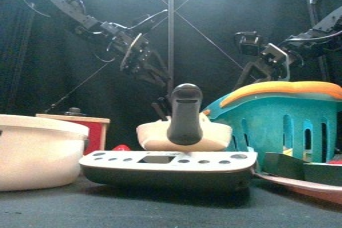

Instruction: Grab knife sharpener

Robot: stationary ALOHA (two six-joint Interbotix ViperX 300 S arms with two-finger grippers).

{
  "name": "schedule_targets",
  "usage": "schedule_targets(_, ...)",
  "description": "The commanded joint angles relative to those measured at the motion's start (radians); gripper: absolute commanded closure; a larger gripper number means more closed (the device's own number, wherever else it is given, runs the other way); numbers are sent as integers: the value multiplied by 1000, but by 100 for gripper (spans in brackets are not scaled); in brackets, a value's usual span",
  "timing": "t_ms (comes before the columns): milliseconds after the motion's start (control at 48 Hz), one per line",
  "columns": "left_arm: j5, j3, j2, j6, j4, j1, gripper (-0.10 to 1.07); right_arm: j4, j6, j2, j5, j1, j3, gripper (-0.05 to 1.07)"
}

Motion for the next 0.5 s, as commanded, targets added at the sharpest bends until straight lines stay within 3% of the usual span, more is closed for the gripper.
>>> schedule_targets(0, 0, 26, -34, -2, 0, 5, 11, 3, -2, -9, -3, -3, -20, 3)
schedule_targets(146, -5, 72, -37, -2, 2, 11, 13, 2, -2, -6, -2, -3, -28, 3)
schedule_targets(354, -21, 71, -37, 0, 11, 9, 34, 5, 0, -6, -2, -3, -23, 3)
schedule_targets(479, -46, 54, -25, 3, 41, 5, 31, 5, 0, -5, -2, -2, -25, 3)
